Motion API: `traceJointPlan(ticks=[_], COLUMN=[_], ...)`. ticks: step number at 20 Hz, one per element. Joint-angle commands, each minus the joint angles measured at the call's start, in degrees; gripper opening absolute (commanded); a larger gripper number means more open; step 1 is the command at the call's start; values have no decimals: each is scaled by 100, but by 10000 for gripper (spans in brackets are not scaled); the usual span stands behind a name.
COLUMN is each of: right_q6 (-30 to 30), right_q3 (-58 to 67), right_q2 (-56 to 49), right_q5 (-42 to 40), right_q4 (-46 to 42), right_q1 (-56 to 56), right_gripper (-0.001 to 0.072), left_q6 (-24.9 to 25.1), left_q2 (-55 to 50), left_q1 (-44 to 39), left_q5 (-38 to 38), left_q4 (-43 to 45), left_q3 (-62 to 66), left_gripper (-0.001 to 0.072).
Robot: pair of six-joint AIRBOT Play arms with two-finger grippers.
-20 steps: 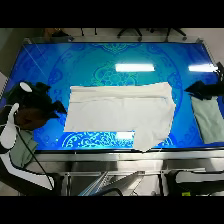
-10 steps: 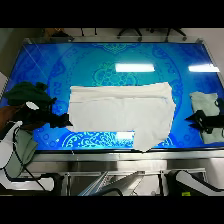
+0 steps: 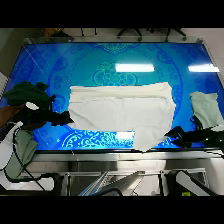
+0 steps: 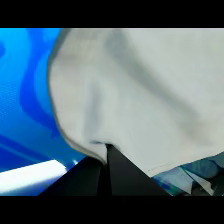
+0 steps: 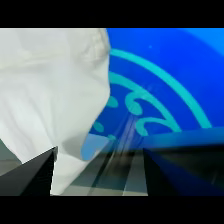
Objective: Fold the shirts.
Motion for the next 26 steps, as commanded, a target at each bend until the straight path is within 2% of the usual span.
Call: traceJointPlan(ticks=[1,2,3,4,5,6,7,8,10,11,12,15,17,20,26], right_q6=[-640,-817,-1036,-1272,-1384,-1390,-1390,-1344,-1023,-813,-417,774,964,815,-249], right_q3=[-197,-195,-175,-162,-133,-79,-15,28,39,39,39,26,26,101,1847], right_q2=[-444,-597,-704,-761,-758,-730,-664,-573,-293,-142,-11,232,251,247,-144], right_q5=[-680,-758,-758,-723,-621,-435,-164,72,376,472,483,520,564,435,-138], right_q4=[708,960,1104,1259,1335,1335,1333,1335,1307,1165,787,-861,-1250,-951,909], right_q1=[562,669,713,719,715,691,684,684,684,684,684,684,684,686,758], right_gripper=[600,596,520,395,359,343,210,169,133,29,27,27,27,26,27], left_q6=[15,15,15,15,15,13,13,11,-31,-96,-205,-944,-1058,-1054,-1169], left_q2=[4,4,4,4,4,7,17,66,317,492,673,1244,1482,1626,1440], left_q1=[103,127,175,225,310,396,490,608,798,885,968,1119,1123,1064,442], left_q5=[-92,-151,-208,-306,-413,-520,-645,-752,-804,-798,-798,-833,-870,-868,-890], left_q4=[-44,-42,-33,-35,-33,-33,-26,-26,-24,-17,101,1268,1631,1609,1565], left_q3=[-2,-2,-2,-2,-2,-2,-4,-11,-131,-229,-337,-785,-1099,-1327,-92], left_gripper=[14,14,14,13,13,13,12,11,10,10,10,9,9,10,10])
